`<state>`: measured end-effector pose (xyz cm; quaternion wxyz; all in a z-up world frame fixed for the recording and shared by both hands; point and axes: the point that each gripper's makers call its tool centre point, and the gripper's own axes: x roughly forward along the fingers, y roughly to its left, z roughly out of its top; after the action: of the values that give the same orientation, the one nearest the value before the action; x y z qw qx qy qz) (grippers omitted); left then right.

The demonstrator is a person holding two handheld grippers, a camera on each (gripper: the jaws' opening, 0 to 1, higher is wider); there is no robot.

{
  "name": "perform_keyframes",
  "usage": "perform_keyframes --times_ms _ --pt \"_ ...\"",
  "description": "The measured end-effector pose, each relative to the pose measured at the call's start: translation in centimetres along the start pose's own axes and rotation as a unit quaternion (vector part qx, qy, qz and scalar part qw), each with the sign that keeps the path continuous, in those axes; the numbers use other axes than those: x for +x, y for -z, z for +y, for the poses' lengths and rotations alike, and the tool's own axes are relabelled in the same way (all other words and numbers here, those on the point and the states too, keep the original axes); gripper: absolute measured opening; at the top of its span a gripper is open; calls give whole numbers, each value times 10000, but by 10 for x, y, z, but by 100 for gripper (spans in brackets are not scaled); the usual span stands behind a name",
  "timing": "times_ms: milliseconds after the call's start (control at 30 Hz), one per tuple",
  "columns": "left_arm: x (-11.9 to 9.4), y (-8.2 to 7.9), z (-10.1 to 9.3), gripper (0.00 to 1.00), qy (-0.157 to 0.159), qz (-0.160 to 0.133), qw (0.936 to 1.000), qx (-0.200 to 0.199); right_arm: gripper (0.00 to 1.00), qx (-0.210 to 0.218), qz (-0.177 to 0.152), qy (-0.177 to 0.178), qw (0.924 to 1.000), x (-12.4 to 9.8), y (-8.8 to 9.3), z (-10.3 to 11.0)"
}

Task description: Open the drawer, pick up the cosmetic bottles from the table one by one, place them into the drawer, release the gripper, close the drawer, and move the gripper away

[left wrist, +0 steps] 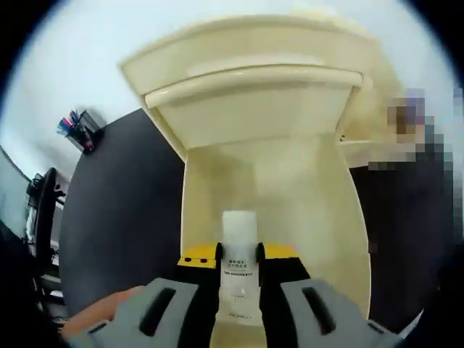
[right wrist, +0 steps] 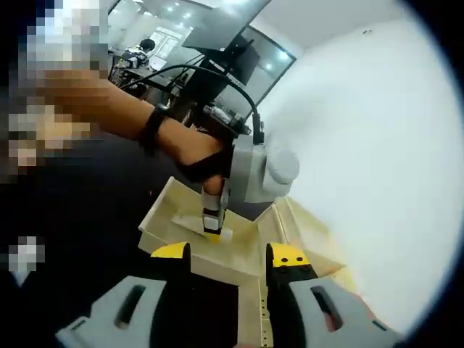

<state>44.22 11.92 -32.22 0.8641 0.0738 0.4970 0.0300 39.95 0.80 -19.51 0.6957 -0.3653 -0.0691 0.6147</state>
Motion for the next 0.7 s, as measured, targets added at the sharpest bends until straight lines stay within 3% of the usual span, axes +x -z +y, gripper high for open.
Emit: perform_keyframes --times_ms 467,700 --pt "-4 -12 2 17 65 -227 9996 129 38 -20 39 -7 10000 0 5 5" --pt "-30 -24 6 17 101 -724 9973 96 38 35 -72 -24 10000 -11 0 5"
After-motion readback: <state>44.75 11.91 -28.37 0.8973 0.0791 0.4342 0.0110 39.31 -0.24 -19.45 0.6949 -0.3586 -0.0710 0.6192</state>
